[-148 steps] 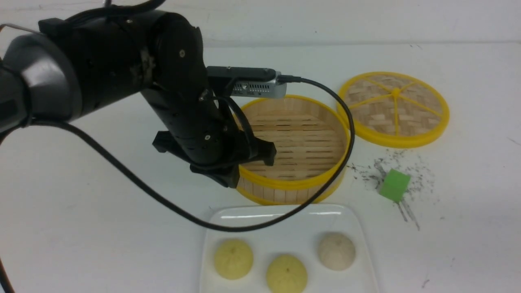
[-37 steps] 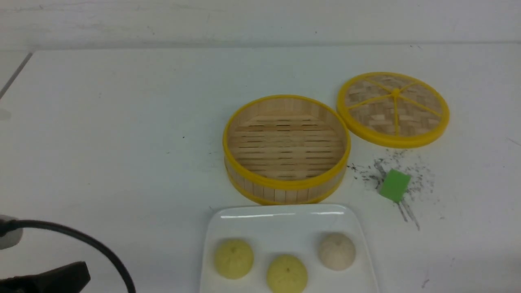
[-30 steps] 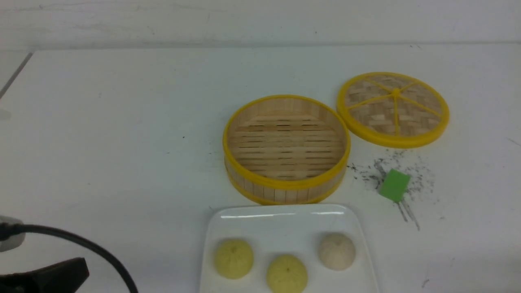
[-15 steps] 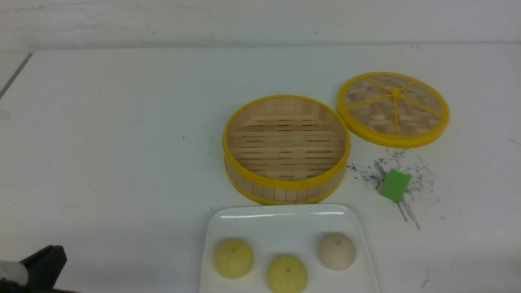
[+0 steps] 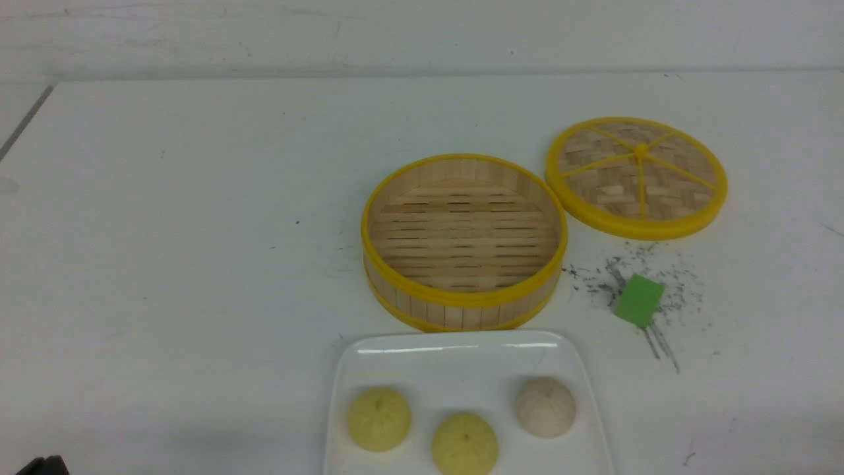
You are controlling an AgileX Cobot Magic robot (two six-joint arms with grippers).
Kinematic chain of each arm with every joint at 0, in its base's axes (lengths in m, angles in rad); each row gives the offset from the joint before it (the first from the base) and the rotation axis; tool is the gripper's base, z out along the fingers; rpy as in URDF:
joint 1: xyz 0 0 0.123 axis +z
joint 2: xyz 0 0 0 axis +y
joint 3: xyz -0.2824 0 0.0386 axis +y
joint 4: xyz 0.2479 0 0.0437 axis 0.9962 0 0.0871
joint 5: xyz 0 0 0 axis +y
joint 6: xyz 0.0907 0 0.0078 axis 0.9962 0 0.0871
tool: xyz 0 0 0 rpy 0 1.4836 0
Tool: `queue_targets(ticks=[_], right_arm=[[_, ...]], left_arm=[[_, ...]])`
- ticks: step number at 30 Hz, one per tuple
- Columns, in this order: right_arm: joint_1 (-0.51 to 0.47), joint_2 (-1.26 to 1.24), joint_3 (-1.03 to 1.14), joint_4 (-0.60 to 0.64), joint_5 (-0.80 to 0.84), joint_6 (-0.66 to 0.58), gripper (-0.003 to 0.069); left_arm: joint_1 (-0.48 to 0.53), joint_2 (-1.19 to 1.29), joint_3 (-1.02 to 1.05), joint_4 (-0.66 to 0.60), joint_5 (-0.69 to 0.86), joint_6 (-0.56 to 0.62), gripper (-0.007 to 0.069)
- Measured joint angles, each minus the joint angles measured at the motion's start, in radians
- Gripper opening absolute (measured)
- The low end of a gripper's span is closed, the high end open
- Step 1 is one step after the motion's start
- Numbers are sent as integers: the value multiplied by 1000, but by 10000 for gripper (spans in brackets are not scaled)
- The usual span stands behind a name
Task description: Put the steamed buns into the plate on the white tablecloth.
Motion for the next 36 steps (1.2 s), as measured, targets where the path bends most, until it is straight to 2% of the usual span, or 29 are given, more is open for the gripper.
queue_targets(ticks=[36], right_arm=[[0, 0, 0, -1, 0, 0, 164]], left_arm=[[2, 0, -2, 0, 19, 4, 93]])
